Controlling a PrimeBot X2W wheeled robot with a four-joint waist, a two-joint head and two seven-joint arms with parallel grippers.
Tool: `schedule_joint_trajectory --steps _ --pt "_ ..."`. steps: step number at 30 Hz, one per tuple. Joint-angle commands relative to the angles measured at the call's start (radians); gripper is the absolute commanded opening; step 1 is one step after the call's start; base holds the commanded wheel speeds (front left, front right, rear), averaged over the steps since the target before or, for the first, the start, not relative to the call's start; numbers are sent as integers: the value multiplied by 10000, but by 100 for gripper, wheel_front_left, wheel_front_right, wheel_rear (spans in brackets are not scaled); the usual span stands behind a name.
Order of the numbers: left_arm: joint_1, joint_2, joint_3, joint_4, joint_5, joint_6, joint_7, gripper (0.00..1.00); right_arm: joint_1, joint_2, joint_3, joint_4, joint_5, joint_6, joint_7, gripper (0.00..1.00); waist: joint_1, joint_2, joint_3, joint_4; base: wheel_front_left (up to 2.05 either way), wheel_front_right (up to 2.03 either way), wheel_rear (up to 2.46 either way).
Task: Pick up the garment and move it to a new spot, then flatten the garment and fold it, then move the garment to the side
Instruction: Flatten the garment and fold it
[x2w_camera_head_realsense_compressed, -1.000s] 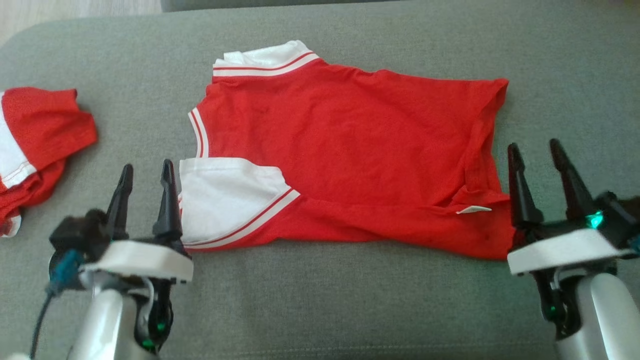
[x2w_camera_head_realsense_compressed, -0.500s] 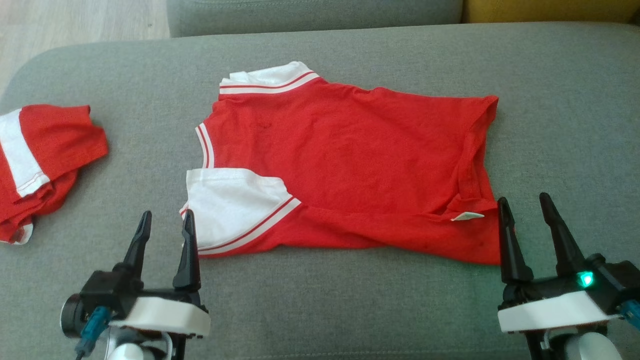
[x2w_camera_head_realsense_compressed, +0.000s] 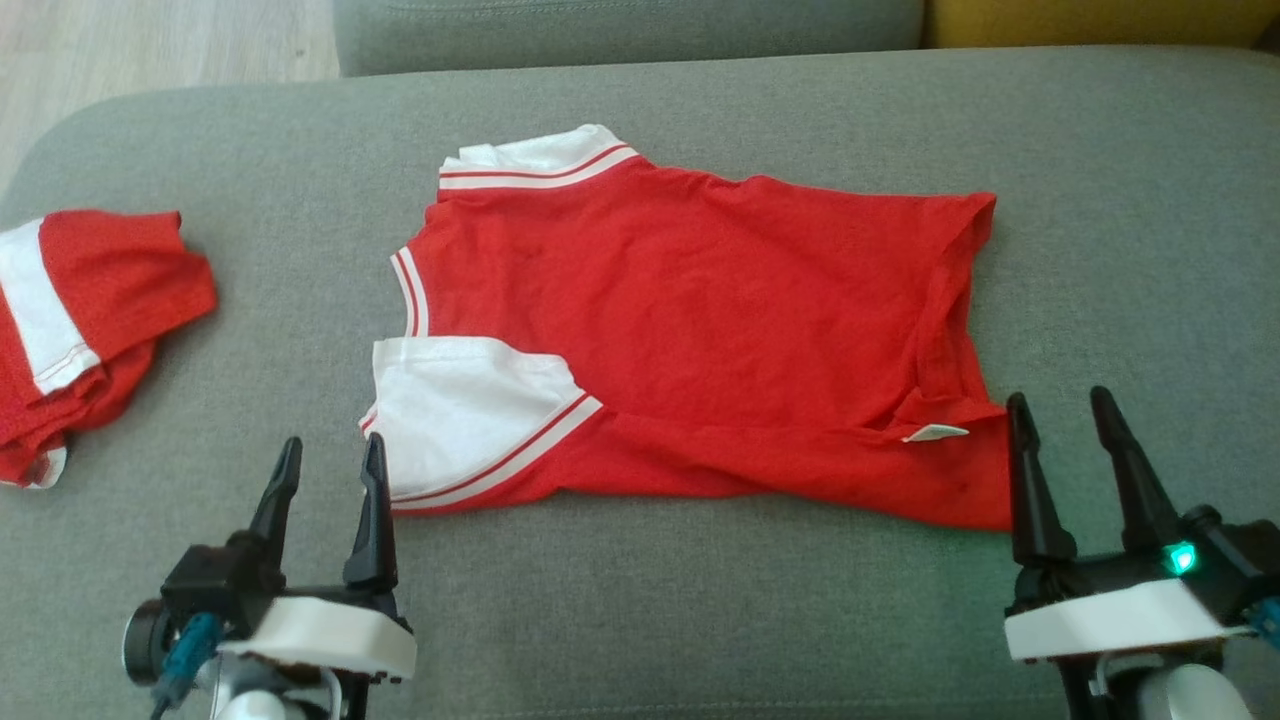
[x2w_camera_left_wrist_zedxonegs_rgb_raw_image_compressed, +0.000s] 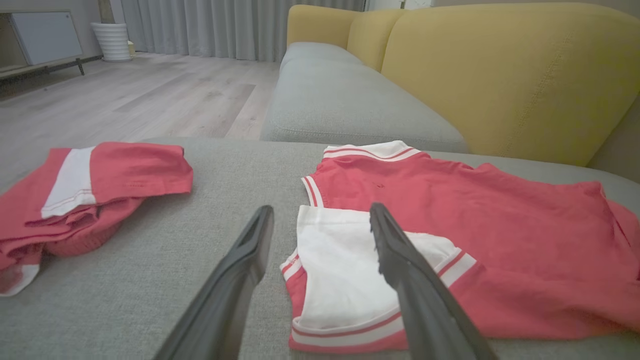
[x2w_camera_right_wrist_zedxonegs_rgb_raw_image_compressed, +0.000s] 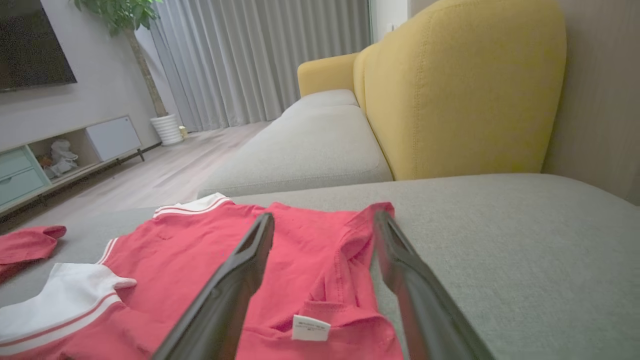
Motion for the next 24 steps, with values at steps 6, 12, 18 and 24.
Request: schedule_joint_trajectory --steps 6,12,18,24 --pt "-1199 -12 213 821 -546 -420 375 100 -705 -85 -161 809 56 73 176 100 0 0 348 130 0 0 0" --pt "-2171 -114 148 2696 -1219 -941 1011 100 -1225 -103 -280 2507 -40 73 976 100 0 0 845 224 0 0 0" --pt "-2751 -232 140 4030 -1825 -1238 1555 100 -1540 57 -448 3481 -116 73 2038 100 0 0 1177 185 0 0 0" --pt "-3002 -348 83 4745 -2516 -1480 2307 0 -1632 157 -238 3743 186 73 2646 0 0 0 1265 174 0 0 0"
